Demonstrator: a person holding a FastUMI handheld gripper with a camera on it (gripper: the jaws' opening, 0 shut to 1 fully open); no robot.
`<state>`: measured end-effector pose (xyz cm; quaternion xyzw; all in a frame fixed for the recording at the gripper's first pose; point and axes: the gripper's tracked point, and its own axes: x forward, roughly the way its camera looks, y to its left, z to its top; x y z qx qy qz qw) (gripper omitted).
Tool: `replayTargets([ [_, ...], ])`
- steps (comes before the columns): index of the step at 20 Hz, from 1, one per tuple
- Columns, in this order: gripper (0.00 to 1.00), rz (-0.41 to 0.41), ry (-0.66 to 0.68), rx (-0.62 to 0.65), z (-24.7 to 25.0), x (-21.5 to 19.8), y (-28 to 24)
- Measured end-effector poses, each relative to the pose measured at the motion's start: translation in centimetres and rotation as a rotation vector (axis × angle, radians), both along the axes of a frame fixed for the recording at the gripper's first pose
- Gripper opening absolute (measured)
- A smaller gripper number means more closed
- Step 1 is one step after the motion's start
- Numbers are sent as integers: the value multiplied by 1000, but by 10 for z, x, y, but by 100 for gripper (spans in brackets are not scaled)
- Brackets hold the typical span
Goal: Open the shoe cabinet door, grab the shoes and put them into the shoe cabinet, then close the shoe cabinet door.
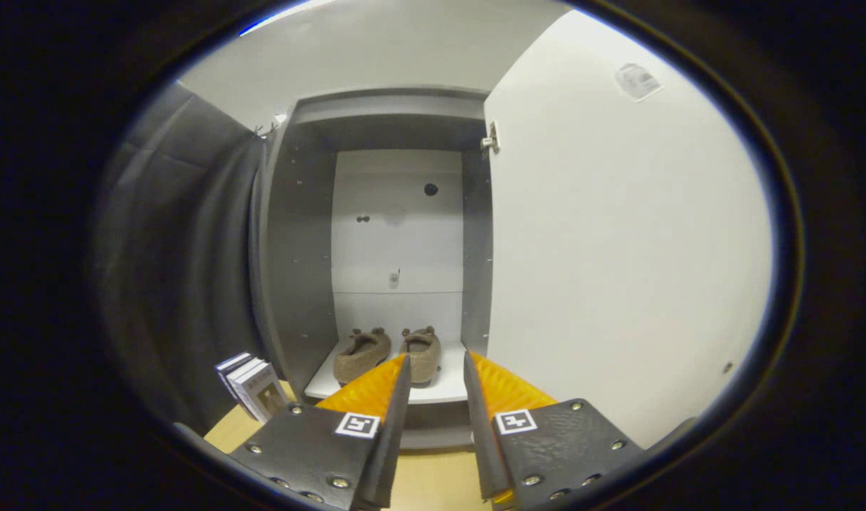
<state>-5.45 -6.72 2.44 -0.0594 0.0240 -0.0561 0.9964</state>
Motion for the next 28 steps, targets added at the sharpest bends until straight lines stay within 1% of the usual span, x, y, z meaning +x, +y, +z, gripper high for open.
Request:
replayTargets([
  [2, 45, 6, -21, 4, 8, -26, -6],
  [5, 73, 15, -53, 2, 19, -61, -13],
  [6, 73, 16, -62, 2, 23, -71, -16],
  [8, 77, 17, -78, 7, 29, -93, -25],
  [12, 79, -3, -102, 20, 40, -128, -50],
  [19, 79, -97, -145, 11, 52, -166, -109],
  [25, 79, -211, -153, 1, 53, -174, -164],
  [28, 79, -241, -146, 12, 46, -168, -183],
])
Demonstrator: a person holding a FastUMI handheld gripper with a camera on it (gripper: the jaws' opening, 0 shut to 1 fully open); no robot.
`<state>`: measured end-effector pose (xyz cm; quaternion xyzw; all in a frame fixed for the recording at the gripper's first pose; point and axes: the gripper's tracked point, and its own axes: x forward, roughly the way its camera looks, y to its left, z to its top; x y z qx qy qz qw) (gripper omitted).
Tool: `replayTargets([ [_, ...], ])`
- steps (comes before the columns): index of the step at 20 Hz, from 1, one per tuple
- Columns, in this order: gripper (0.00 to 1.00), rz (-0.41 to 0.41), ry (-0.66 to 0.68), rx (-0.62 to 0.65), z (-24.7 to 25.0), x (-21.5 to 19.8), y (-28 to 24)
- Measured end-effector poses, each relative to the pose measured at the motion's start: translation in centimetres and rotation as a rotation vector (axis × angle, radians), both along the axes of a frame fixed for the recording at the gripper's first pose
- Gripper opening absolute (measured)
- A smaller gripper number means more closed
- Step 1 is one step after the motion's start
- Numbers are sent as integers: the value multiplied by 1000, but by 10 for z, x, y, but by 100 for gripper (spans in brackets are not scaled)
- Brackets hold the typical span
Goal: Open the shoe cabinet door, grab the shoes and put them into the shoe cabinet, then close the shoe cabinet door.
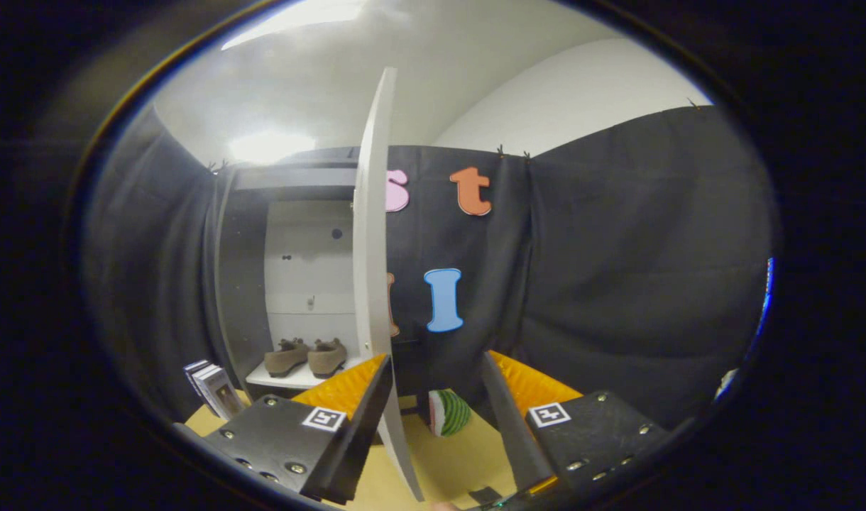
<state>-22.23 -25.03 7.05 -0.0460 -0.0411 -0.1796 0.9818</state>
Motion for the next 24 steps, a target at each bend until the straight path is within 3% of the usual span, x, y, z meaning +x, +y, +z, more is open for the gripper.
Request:
replayTargets([
  [4, 79, -22, 13, 16, -9, 12, -14],
  [6, 99, -25, 13, 10, -11, 13, -19],
  [18, 97, 9, 20, 99, -25, 16, -8],
  [24, 97, 127, 37, 82, -33, 21, 45],
])
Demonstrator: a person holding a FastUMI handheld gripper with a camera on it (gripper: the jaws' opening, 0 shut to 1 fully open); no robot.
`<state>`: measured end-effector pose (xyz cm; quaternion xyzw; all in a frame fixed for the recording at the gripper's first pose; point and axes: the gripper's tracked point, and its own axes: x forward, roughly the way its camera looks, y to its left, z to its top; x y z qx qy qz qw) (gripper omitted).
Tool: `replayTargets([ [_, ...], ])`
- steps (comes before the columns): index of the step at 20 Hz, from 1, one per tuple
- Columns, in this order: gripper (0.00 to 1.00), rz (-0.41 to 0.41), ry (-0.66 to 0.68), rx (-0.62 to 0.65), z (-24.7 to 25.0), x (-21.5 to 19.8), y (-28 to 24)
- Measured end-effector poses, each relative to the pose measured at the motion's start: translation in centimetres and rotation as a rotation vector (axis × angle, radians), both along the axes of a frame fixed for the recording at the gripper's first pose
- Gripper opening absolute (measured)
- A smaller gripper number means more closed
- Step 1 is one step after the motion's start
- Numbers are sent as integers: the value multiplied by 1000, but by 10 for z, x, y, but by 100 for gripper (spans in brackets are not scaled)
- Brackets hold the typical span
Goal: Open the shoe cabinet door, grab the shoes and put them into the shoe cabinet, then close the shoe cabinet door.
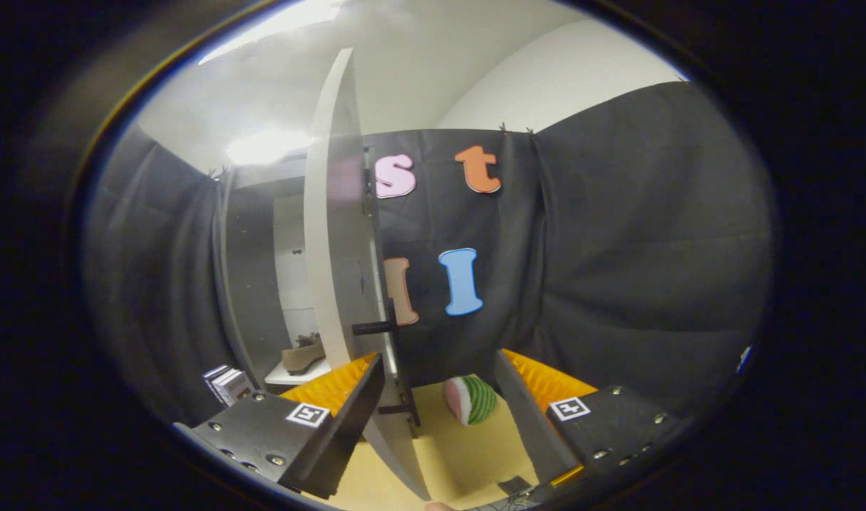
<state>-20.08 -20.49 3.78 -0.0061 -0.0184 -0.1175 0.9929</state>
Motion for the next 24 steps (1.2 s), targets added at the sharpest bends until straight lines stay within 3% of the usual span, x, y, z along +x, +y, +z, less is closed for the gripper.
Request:
replayTargets([
  [9, 97, 265, 50, 75, -26, 42, 112],
  [14, 97, 366, 114, 85, -46, 74, 165],
  [24, 100, 480, 150, 107, -60, 137, 230],
])
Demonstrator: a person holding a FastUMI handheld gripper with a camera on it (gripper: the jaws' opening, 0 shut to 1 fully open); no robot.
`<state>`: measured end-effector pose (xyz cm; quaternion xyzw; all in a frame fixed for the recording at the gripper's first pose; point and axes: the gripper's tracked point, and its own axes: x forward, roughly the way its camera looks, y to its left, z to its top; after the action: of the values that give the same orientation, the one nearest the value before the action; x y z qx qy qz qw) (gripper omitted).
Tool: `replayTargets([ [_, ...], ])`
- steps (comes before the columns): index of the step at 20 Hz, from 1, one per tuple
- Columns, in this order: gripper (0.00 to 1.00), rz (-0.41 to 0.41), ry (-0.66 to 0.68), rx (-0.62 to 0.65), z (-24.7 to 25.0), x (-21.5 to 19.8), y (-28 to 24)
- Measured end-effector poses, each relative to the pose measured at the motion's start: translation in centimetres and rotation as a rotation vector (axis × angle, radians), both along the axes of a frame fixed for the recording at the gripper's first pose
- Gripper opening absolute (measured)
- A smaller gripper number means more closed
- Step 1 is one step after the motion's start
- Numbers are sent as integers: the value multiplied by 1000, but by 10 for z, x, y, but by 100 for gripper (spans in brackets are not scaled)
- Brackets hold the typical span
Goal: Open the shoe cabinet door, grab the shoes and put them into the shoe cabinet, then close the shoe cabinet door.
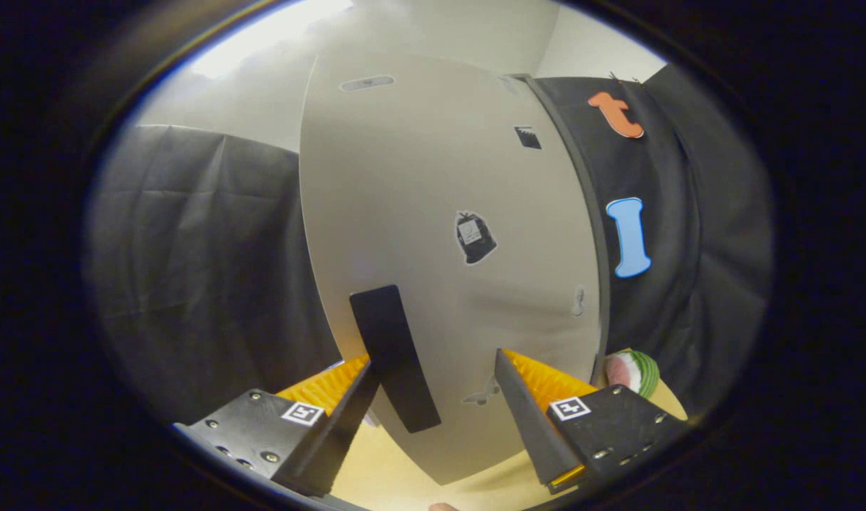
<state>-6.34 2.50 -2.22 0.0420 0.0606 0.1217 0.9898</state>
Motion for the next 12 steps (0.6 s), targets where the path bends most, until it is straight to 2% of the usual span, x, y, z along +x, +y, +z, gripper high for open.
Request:
replayTargets([
  [6, 99, 46, 12, 12, -5, 20, 25],
  [12, 99, 53, -26, -51, -2, 33, 34],
])
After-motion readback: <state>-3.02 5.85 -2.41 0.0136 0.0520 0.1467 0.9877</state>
